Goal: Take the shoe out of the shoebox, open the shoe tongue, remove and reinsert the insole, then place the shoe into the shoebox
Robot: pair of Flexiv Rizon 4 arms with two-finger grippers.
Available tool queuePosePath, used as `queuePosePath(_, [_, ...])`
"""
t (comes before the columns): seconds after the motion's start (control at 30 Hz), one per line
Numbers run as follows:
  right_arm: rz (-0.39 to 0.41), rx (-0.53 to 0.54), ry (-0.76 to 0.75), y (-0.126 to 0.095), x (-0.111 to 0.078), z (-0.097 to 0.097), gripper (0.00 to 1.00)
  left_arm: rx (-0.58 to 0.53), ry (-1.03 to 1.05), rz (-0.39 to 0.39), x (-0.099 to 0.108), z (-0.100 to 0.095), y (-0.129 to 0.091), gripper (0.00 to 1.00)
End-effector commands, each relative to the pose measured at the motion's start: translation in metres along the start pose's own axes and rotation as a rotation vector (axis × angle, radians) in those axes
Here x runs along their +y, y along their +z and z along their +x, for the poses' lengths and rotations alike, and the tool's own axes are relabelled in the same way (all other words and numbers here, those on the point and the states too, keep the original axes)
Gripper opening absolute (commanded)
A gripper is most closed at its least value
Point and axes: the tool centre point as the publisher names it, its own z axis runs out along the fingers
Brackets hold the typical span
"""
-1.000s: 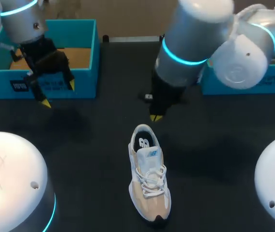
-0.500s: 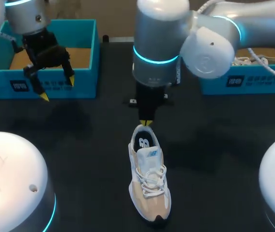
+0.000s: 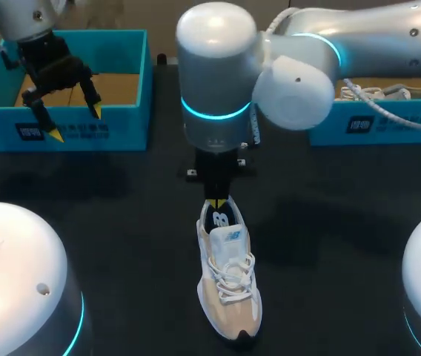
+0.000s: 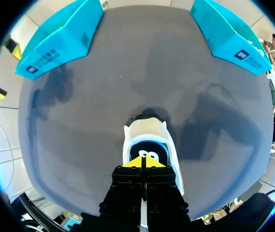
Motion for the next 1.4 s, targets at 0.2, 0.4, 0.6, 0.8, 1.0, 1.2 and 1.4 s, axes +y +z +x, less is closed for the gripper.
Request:
queuePosePath(0.2, [0.035, -0.145, 0.003, 0.03, 0.0, 0.014, 0.0, 0.018, 0.0, 0.006, 0.002, -0.006, 0.0, 1.0])
queuePosePath(0.4, [0.016, -0.188, 0.002, 0.042, -0.004, 0.018, 0.0, 0.018, 0.0, 0.006, 0.002, -0.006, 0.0, 1.0])
queuePosePath(0.6, [0.017, -0.218, 0.003, 0.055, -0.006, 0.015, 0.0, 0.018, 0.0, 0.006, 0.002, -0.006, 0.0, 1.0])
queuePosePath(0.8, [0.004, -0.269, 0.002, 0.045, -0.011, 0.007, 0.0, 0.018, 0.0, 0.006, 0.002, -0.006, 0.0, 1.0])
queuePosePath(1.0, [0.01, -0.332, -0.013, 0.039, -0.01, -0.007, 0.0, 0.018, 0.0, 0.006, 0.002, -0.006, 0.0, 1.0])
queuePosePath(1.2, [0.029, -0.368, -0.025, 0.045, -0.006, -0.02, 0.0, 0.018, 0.0, 0.006, 0.002, -0.006, 0.0, 1.0])
queuePosePath(1.4, [0.074, -0.365, -0.02, 0.063, -0.002, -0.033, 0.0, 0.018, 0.0, 0.006, 0.002, -0.006, 0.0, 1.0])
